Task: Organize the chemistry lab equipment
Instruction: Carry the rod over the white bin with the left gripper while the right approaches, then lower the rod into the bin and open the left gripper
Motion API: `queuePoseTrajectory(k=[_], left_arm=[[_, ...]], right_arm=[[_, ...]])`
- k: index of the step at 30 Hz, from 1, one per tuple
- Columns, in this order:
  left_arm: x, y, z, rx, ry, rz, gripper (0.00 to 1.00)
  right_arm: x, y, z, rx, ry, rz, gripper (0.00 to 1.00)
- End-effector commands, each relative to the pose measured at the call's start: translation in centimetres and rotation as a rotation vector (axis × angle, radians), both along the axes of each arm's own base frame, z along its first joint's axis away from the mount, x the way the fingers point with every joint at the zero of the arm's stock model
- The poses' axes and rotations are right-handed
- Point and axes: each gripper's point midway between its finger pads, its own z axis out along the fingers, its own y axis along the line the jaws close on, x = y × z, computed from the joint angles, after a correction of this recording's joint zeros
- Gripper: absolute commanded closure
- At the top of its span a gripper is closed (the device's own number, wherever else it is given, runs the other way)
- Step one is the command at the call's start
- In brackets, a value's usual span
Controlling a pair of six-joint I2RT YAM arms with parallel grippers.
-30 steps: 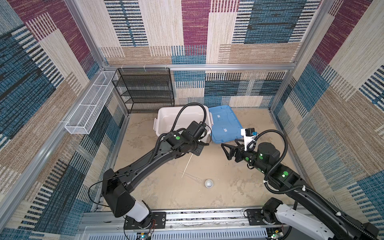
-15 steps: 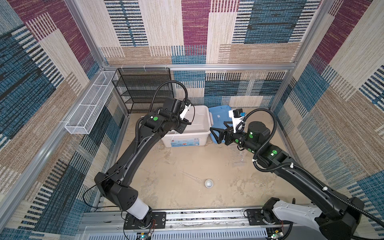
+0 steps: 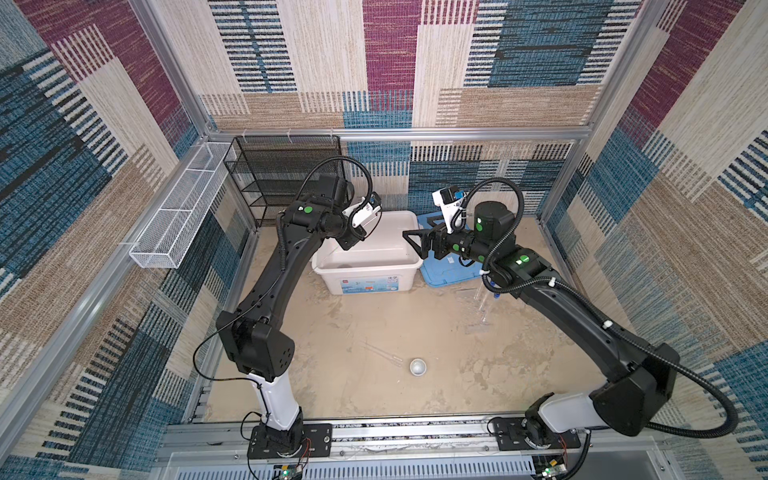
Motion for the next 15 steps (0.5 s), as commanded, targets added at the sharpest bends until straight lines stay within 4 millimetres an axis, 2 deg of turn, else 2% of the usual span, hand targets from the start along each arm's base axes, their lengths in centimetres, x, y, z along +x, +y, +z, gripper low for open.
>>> queuePoseTrajectory(k=[1,4,5,6,10,15], left_arm=[[0.3,-0.1,-1.1,0.029,0.018,-0.114,1.00],[1.5,0.0,-2.2,0.048,0.025,-0.154,1.00],[1.7,-0.1,-2.5,0.063,0.025,-0.177,1.00],[1.7,-0.4,-2.7,0.071,0.023,-0.209,1.00],[2.1,-1.2,-3.5,0.086,0.042,-0.300,1.00],[3.1,-2.9,-3.1,0.062,0.034,-0.350,1.00]], right_arm=[[0.2,1.0,-1.5,-0.028,0.062,0.090,0.03],[1.7,1.6,-2.5,-0.060,0.082,0.086,0.04],[2.2,1.8,-3.4,-0.077,0.100,0.087,0.04],[2.7,2.0,-2.9,-0.081,0.088,0.086,0.05],[4.4,2.4,-4.2,-0.130,0.103,0.072,0.06],[5.7,2.1,-4.8,-0.140,0.105,0.045,0.07]])
